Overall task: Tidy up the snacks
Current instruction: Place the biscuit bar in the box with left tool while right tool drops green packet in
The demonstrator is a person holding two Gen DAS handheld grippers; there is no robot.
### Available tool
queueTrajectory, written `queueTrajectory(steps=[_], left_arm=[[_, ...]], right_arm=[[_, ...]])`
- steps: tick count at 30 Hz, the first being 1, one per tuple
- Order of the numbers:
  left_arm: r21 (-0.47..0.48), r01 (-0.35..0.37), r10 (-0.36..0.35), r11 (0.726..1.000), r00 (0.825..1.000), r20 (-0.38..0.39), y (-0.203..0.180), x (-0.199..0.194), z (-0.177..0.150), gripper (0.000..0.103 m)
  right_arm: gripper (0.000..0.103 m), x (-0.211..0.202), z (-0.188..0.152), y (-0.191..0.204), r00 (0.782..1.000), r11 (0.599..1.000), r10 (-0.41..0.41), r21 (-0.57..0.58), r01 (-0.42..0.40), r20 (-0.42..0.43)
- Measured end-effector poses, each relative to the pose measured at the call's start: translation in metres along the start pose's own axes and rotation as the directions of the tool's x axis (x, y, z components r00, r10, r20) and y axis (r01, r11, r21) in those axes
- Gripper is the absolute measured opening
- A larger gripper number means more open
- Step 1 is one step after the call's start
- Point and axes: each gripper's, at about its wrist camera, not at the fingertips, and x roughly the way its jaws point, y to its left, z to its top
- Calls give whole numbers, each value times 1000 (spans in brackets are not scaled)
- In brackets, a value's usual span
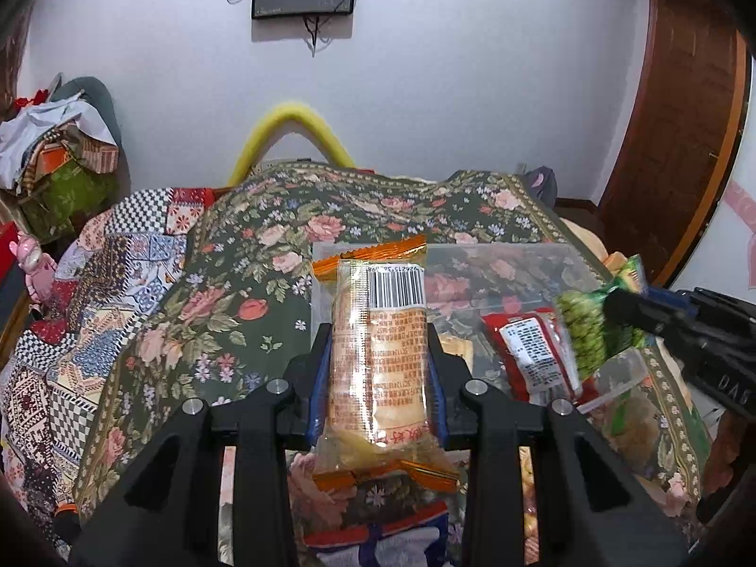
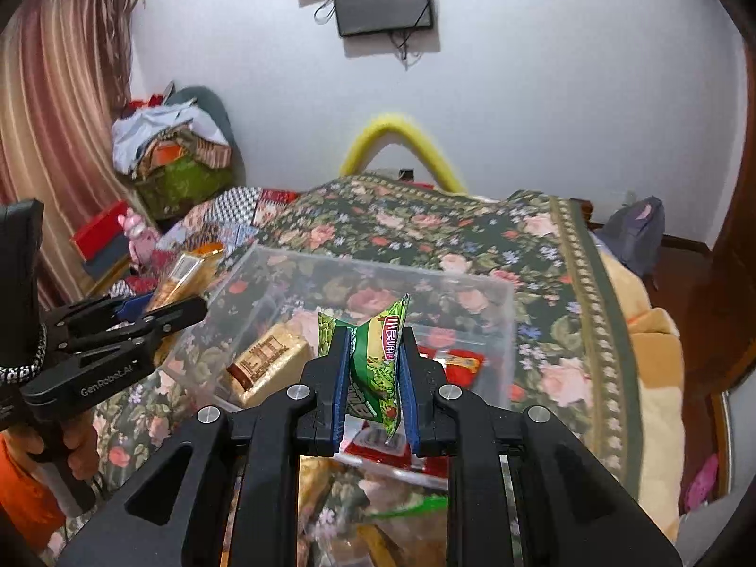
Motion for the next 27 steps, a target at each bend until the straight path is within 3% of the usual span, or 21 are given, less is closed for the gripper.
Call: queueTrajectory(steps=[6,15,19,27], left_arm=[[-7,11,-12,1000,999,-44,1,22,-4,34],[10,4,-3,1000,997,-74,-4,37,-11,35],[32,-5,7,999,997,-79,-7,34,-13,36],[33,12,-10,999,999,-33,-6,-3,-8,38]], right_arm=[[18,30,-3,8,995,999,37,-12,-39,-95],[21,49,-13,19,984,998,32,-49,-41,-176],[22,46,-14,17,984,999,42,-23,-47,-174],[43,20,-5,19,995,998,-2,-62,-4,-97]])
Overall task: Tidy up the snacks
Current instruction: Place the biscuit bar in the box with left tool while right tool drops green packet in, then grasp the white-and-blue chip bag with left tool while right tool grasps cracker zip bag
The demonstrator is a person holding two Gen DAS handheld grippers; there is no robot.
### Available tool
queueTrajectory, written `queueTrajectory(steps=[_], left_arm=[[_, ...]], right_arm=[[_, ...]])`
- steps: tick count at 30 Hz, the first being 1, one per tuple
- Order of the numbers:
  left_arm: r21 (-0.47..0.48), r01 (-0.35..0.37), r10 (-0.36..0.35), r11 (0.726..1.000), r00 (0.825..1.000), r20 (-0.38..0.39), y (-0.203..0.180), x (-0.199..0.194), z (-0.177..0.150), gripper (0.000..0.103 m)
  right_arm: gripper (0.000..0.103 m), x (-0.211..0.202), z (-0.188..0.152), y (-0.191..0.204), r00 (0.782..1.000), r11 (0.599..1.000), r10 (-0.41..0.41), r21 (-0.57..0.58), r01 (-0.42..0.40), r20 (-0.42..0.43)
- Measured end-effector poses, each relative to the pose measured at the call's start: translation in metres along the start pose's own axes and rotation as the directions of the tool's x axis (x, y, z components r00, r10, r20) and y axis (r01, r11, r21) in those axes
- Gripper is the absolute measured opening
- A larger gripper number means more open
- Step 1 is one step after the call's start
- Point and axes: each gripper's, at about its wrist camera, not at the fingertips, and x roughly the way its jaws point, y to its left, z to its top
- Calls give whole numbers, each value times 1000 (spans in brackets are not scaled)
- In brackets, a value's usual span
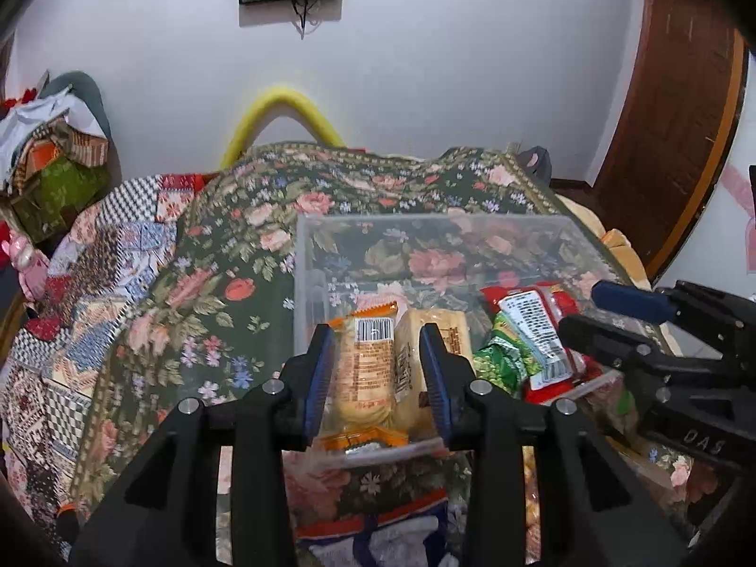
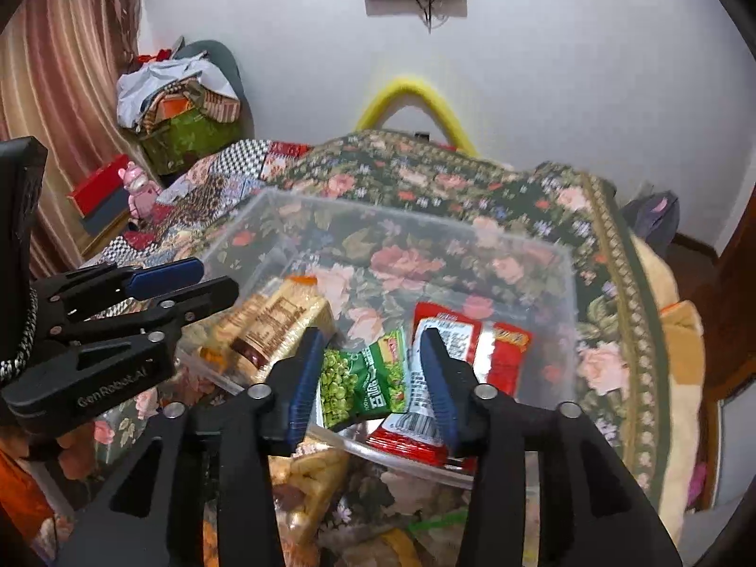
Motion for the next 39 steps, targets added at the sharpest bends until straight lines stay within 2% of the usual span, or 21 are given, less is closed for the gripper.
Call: queueTrajectory(steps=[6,11,14,17,23,29,34,39], left_arm=[[36,-2,1,999,999,41,-4,-37,-4,44],[53,-5,2,999,999,48,-6,-61,-20,66],[63,-15,13,998,999,33,-7,-67,-34,70],[77,-23,23,997,1000,1,-8,-65,-50,71],[34,-5,7,999,998,-58,-4,-55,-85,71],[-1,4,-4,1000,993,-118,-7,-35,-110,71],[-23,-9,6,1000,990,-143,-4,-22,-117,71],[-52,8,-15,999,990,-143,-1,-12,-118,75]], right_arm=[[51,-32,0,-4,998,1000,-18,2,18,67],[63,-59,-12,-10,994,999,-31,10,30,108],[75,-70,-22,-16,992,999,-37,26,34,117],[81,-77,-35,-25,992,997,-64,40,60,112],[83,-77,-65,-41,994,994,-91,57,88,55],[83,-60,-85,-49,997,992,-80,94,81,-14],[83,-42,-97,-51,994,991,-92,93,97,-54],[83,-28,-105,-59,991,987,-107,108,115,-77]])
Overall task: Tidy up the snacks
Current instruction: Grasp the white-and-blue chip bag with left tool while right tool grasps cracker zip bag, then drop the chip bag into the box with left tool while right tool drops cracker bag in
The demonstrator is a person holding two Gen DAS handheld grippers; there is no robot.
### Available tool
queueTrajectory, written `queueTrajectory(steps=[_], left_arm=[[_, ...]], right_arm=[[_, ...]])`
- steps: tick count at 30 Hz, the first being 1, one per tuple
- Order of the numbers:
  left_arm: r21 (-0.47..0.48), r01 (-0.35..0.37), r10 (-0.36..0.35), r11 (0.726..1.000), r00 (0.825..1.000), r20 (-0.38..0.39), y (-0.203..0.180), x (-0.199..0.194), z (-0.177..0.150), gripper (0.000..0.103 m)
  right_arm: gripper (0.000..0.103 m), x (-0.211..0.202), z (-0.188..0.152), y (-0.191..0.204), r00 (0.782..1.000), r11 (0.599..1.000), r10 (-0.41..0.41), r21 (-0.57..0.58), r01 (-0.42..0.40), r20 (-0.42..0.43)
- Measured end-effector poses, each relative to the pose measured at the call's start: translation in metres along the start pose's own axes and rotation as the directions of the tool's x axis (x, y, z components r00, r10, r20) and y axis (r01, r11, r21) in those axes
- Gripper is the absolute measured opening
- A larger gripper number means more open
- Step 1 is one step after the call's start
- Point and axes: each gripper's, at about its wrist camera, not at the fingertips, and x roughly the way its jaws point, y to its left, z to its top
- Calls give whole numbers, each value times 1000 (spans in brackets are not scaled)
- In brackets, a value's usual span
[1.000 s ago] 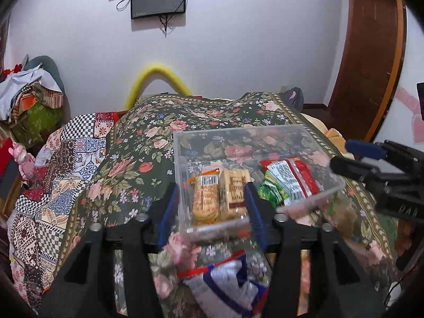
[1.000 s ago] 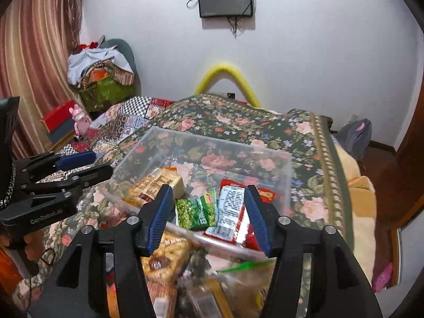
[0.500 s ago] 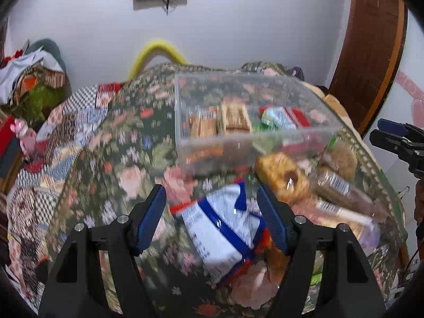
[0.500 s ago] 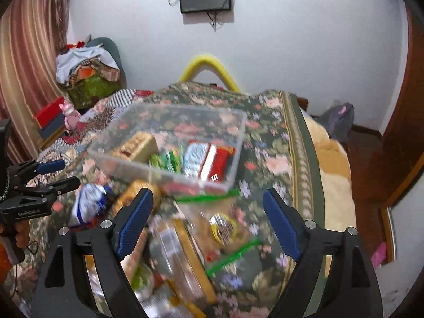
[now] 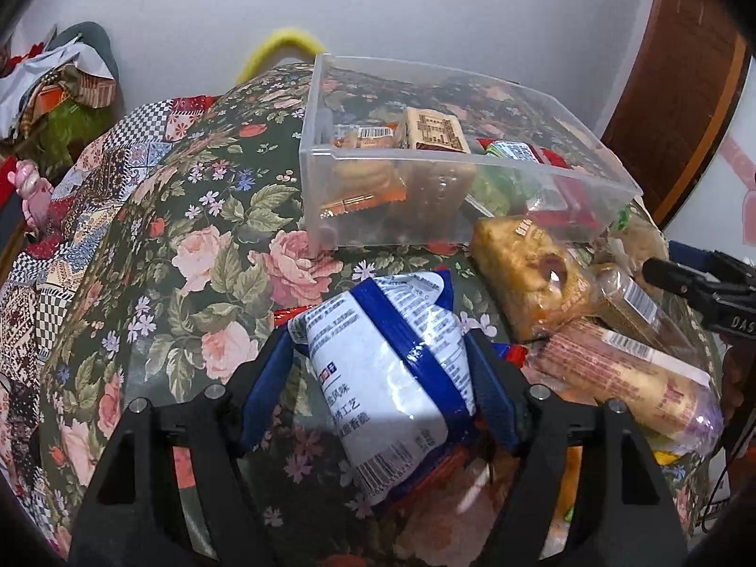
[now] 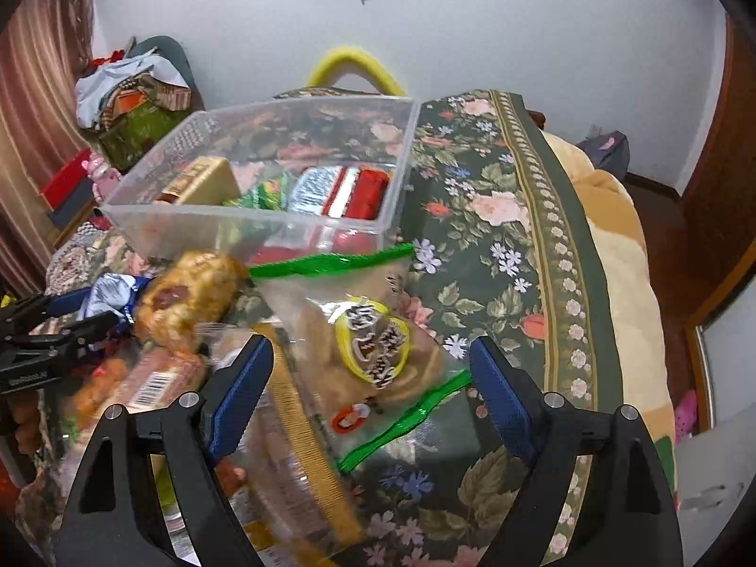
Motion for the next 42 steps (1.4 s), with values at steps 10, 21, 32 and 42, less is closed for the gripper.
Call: queueTrajectory(steps=[10,21,32,42], left_arm=[[-35,40,-41,999,999,-31,-4,25,11,76],[-15,49,-49,999,999,-6,-8,15,2,59],[-15,54,-53,998,996,70,-4,-29,6,53],[0,55,-54,998,981,188,-8,-71,39,53]], right_arm=[[72,16,2,-1,1000,1000,16,0,-16,-24],[42,5,1,-3,1000,1000,20,-8,-19,12],[36,-29,2,-5,997,1000,18,-9,-17,70],[36,-63,25,1,982,999,43,2,-44,181]])
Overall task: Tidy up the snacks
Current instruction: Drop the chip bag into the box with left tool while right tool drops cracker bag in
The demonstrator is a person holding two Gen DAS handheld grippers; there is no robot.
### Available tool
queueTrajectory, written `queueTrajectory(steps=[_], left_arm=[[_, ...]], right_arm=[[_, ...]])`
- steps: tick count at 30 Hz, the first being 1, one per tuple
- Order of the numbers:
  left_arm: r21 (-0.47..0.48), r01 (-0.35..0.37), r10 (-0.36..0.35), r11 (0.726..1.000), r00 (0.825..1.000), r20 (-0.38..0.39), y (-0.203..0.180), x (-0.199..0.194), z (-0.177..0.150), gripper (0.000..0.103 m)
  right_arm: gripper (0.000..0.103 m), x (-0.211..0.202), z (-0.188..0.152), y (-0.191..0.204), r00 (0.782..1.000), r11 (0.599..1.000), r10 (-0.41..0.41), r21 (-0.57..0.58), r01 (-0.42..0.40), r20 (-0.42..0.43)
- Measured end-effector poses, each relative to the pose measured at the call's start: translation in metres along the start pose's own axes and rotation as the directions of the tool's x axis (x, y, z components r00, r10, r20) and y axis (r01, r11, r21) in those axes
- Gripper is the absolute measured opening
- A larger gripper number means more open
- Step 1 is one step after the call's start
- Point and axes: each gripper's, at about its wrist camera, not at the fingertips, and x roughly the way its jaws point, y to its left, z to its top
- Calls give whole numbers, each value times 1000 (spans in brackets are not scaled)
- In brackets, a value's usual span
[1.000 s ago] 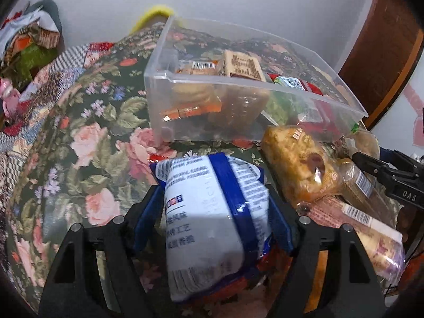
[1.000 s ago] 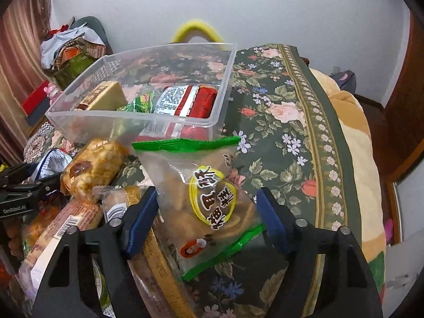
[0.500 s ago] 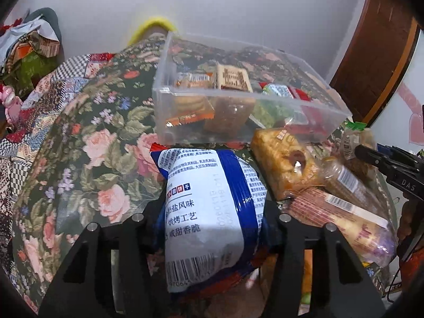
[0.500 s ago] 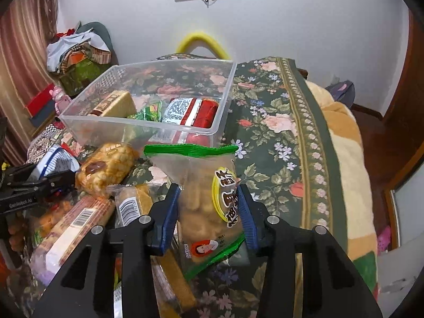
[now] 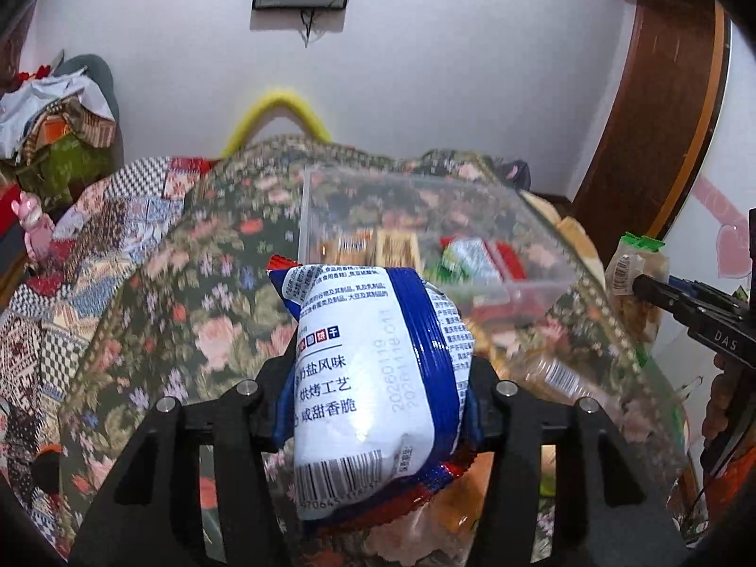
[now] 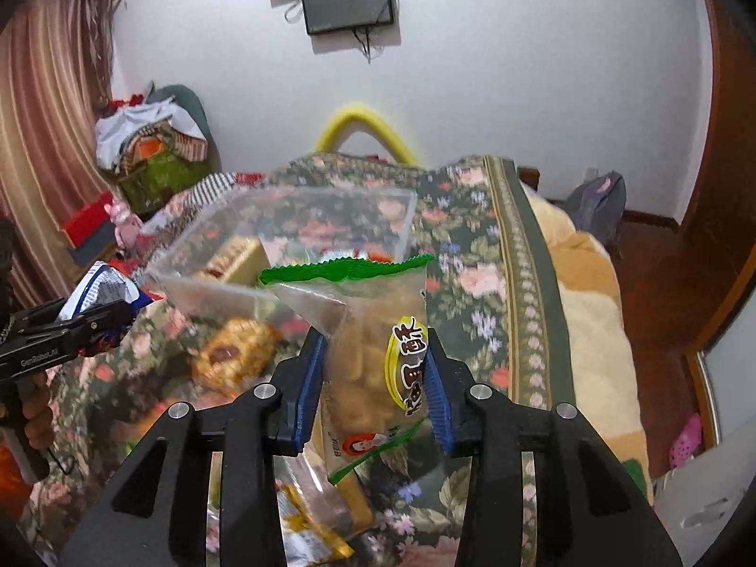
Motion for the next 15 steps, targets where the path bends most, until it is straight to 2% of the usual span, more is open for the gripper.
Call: queueTrajectory(steps=[9,15], left_arm=[[20,-11,9,1000,997,73,-8,-5,41,53],[25,-15,13,1000,996,93,-10,6,64,53]], right_arm=[[36,-7,37,25,993,998,48,-36,-44,112],[36,2,55,41,986,996,72,-59,-64,147]])
